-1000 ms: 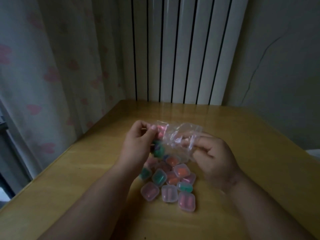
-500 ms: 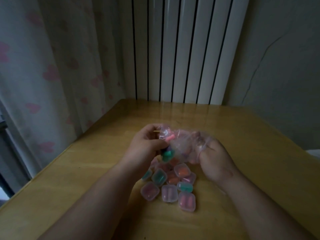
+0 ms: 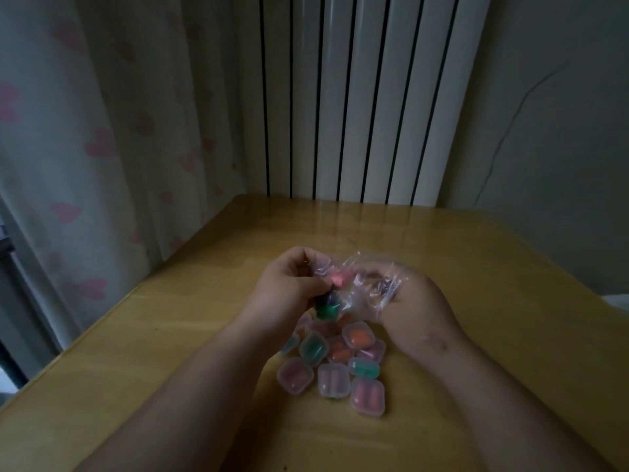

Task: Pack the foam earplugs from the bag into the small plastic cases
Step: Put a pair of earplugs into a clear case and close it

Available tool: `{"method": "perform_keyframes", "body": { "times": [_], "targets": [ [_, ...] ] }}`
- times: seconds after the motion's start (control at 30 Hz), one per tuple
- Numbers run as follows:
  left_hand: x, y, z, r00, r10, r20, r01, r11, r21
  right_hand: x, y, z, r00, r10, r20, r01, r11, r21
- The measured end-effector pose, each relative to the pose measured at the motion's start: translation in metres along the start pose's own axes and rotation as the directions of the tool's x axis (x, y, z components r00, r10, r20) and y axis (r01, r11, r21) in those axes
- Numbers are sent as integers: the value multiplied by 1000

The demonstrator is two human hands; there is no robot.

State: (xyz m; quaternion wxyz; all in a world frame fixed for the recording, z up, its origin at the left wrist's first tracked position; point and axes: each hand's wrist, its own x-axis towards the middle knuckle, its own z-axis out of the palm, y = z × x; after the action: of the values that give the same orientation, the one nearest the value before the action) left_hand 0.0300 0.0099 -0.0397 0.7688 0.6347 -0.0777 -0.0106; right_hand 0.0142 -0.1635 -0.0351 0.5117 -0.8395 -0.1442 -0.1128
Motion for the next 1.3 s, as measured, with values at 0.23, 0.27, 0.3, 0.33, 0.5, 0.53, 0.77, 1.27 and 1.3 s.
{"method": "perform_keyframes", "body": {
  "times": [0.23,0.27,0.3,0.33,0.5,0.53,0.77,1.27,1.3],
  "targets": [
    [-2,1,3,1000,-13,-27,15,997,79,-1,-4,5,1000,0,-2,0,1000,20],
    [-2,1,4,999,-11,-36,14,997,82,0,-2,5,1000,3,-27,-3,1000,12],
    [-1,1,4,999,-8,-41,11,996,86,2,-1,5,999,9,-52,-8,1000,2],
    [-1,1,4,999,-3,-39,6,996,89,3,1,5,997,21,-73,-21,1000,0],
    [-3,1,4,1000,-11,-1,11,997,74,3,0,9,998,29,-56,-25,998,63],
    [-3,1,4,1000,-12,6,12,998,67,3,-1,9,998,41,-39,-37,996,83],
    [-2,-2,5,1000,-17,5,16,997,71,2,-1,10,996,77,-34,-75,996,48],
    [-3,-2,6,999,16,-33,-12,994,107,0,-5,11,982,-33,-185,37,999,20],
    [-3,-2,7,999,14,-36,-10,994,108,0,-6,11,986,-22,-163,28,999,33]
  ]
}}
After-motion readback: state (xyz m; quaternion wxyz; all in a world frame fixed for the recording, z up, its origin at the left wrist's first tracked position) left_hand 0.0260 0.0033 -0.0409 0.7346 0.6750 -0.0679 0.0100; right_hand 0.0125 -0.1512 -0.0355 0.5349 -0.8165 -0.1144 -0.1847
